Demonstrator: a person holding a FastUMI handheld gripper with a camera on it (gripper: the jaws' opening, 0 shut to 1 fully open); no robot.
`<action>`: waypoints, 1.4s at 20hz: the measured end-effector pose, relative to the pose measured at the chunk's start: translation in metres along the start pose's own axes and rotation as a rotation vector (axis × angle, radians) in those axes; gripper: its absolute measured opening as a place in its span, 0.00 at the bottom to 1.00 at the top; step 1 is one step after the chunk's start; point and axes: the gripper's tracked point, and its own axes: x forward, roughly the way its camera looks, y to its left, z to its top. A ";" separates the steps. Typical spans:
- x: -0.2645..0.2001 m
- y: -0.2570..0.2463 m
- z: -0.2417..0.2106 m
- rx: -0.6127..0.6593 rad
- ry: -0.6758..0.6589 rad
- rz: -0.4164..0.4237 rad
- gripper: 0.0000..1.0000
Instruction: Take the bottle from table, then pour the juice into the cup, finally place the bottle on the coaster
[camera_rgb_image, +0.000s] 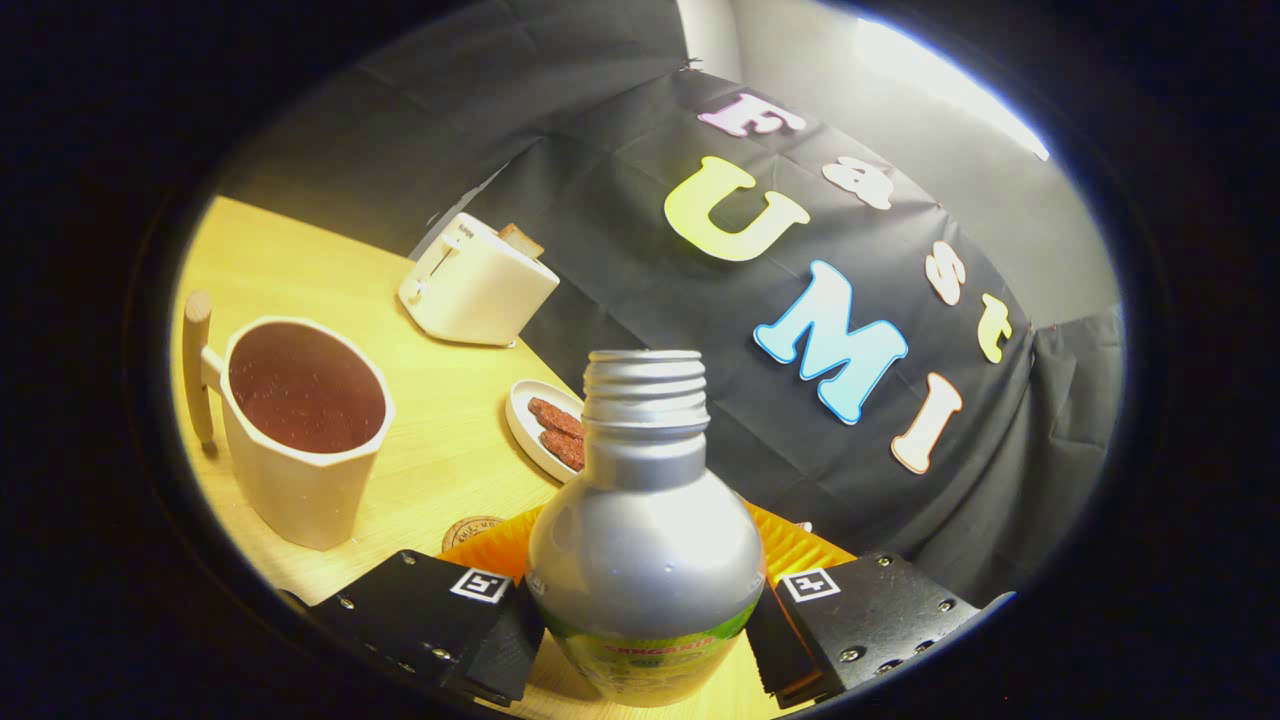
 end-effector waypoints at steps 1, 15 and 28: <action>0.000 0.003 0.000 -0.023 0.002 0.002 0.83; 0.011 0.012 0.004 -0.388 -0.006 -0.007 0.83; 0.006 0.008 0.025 -0.622 -0.075 -0.040 0.83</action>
